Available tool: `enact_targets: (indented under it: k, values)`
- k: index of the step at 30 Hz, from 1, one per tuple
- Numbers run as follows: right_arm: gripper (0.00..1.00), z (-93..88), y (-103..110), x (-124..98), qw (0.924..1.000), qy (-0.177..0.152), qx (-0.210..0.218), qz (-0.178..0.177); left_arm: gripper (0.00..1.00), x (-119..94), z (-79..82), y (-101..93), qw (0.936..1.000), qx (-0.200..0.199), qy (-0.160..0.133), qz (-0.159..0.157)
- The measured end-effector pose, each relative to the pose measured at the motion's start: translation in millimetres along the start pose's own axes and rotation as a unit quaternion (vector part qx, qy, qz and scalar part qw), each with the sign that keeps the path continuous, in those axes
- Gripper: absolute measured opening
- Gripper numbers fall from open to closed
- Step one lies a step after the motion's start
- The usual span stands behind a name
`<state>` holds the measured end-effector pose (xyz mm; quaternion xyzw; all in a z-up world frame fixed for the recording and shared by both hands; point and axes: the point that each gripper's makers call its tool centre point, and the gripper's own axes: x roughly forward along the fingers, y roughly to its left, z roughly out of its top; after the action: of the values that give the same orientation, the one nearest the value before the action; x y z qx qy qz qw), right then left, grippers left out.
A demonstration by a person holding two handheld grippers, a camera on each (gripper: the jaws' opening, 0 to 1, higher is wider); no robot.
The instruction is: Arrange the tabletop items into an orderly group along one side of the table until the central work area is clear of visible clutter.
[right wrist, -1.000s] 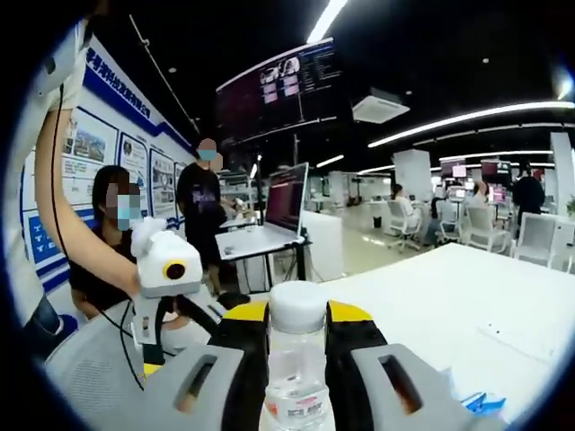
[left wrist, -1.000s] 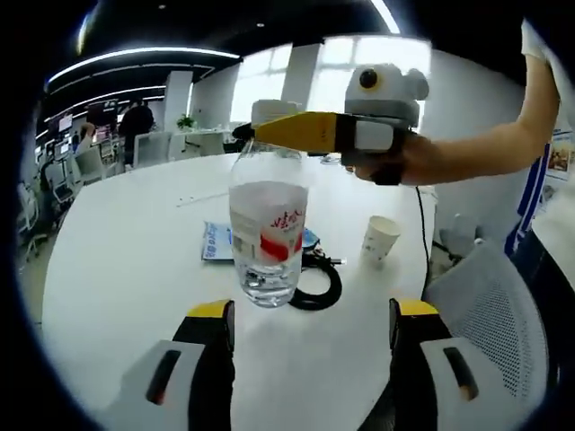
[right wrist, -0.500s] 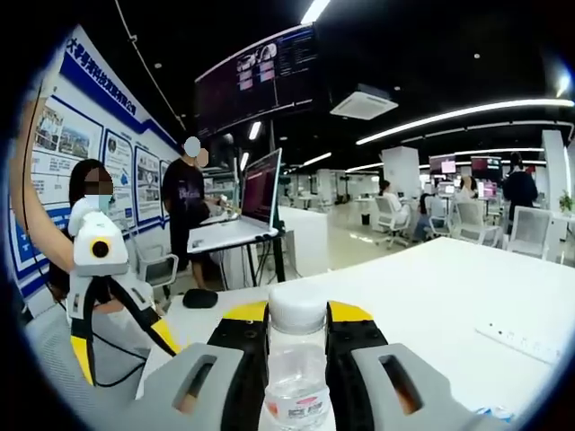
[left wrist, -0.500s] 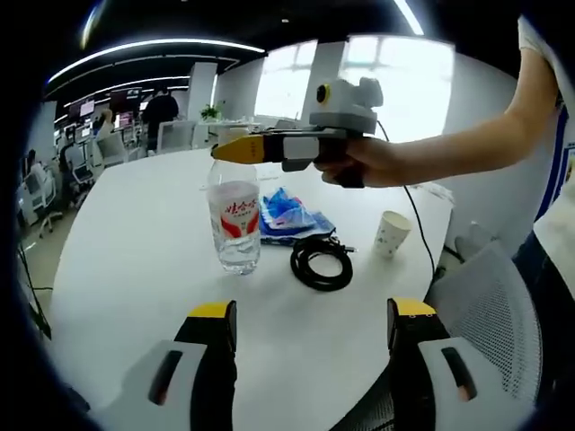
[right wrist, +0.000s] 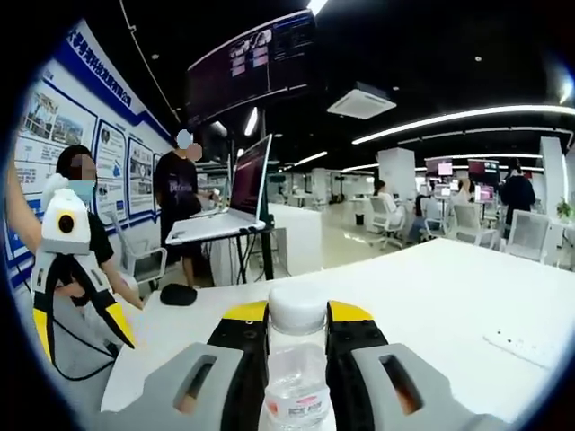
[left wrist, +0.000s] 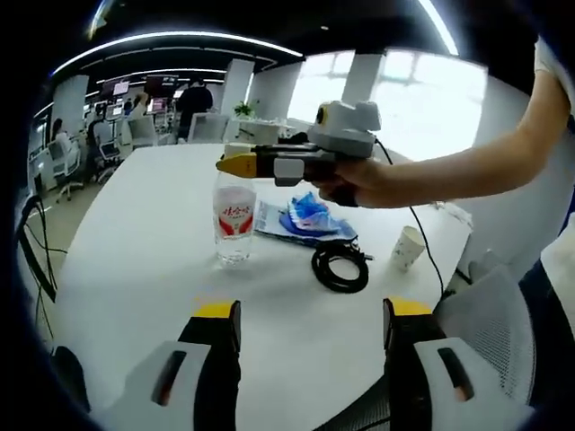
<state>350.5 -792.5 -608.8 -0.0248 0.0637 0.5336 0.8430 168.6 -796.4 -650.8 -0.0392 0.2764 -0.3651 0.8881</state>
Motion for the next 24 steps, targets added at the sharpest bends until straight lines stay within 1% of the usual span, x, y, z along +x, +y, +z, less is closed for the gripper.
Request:
enact_targets:
  k: [4, 8, 12, 16, 18, 21, 24]
  values:
    - [0.19, 0.3, 4, -1, 0.9999, 0.001, -0.005, 0.01, 0.63, -4, -1.4, 2.4, 1.0, -0.002, 0.002, 0.003]
    - [0.19, 0.3, 3, -3, 0.9999, 0.0, -0.004, 0.01, 0.63, -5, -0.8, 4.5, 0.9999, -0.007, -0.002, 0.008]
    - [0.19, 0.7, 6, -2, 0.9998, -0.001, -0.011, 0.014, 0.63, -5, -1.7, 4.7, 0.9999, -0.01, -0.002, 0.01]
    - [0.19, 1.0, 0, -3, 1.0, 0.001, 0.003, 0.002, 0.62, -7, -3.7, 2.1, 0.9998, -0.014, -0.001, 0.011]
    - [0.19, 0.9, 0, -3, 1.0, 0.004, 0.004, 0.0, 0.62, -9, -4.5, 1.1, 0.9998, -0.016, -0.003, 0.013]
    - [0.19, -0.5, 4, -3, 0.9999, 0.011, -0.011, 0.003, 0.62, -14, -7.0, 1.2, 0.9997, -0.019, -0.003, 0.017]
    - [0.2, -1.0, 5, -2, 0.9998, 0.015, -0.012, 0.002, 0.62, -18, -7.9, 0.9, 0.9996, -0.021, -0.004, 0.02]
